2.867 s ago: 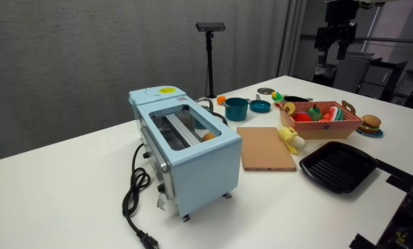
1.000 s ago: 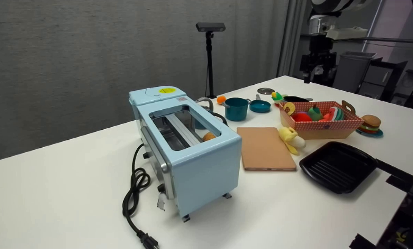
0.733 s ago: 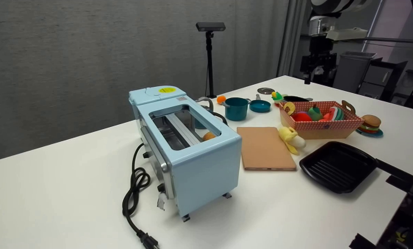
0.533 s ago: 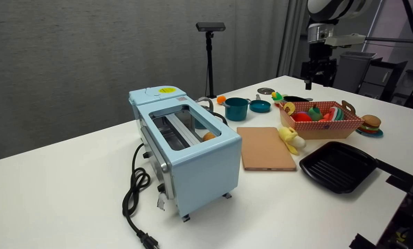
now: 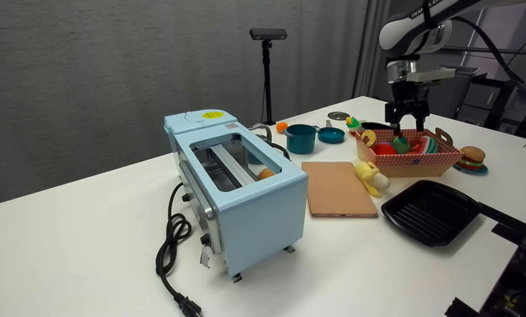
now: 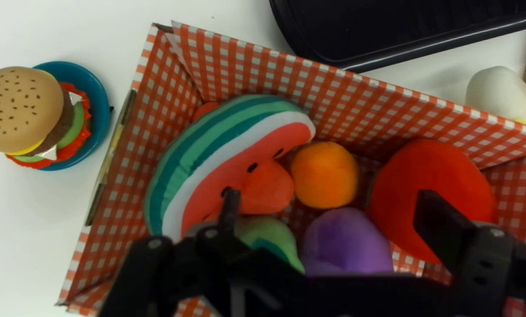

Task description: Pick the green object in the basket and put it on the tray

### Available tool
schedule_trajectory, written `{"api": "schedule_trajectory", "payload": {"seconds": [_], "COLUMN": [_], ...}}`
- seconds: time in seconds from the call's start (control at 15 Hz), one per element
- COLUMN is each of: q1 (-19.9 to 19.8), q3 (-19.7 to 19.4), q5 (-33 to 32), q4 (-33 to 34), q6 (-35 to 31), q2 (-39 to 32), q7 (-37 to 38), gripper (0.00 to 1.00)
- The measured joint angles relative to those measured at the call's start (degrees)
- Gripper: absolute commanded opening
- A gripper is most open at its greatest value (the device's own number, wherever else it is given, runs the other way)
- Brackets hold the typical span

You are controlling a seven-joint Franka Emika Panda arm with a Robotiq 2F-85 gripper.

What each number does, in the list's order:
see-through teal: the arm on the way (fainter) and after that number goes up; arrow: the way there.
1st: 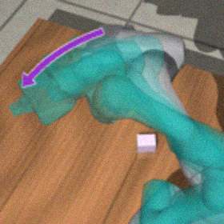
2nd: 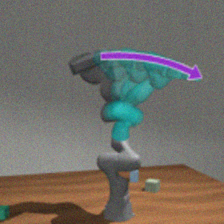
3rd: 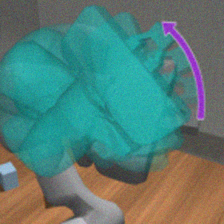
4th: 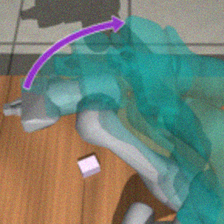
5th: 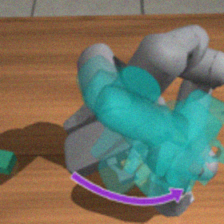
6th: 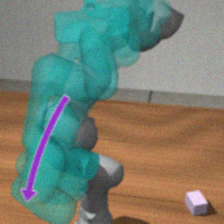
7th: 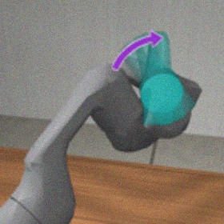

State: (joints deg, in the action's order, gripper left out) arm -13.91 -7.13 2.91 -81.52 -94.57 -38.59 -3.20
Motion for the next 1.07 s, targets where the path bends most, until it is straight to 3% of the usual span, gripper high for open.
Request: {"api": "schedule_trajectory", "payload": {"seconds": [0.4,1.07], "q1": [-1.25,-1.97], "q3": [0.00,0.05], "q5": [0.09,0.00], "q4": [9.36,23.69], "q6": [5.53,6.93], "q2": [-6.57,-15.94], "q7": [-0.02,-0.03], "gripper": [1.00,1.00]}}
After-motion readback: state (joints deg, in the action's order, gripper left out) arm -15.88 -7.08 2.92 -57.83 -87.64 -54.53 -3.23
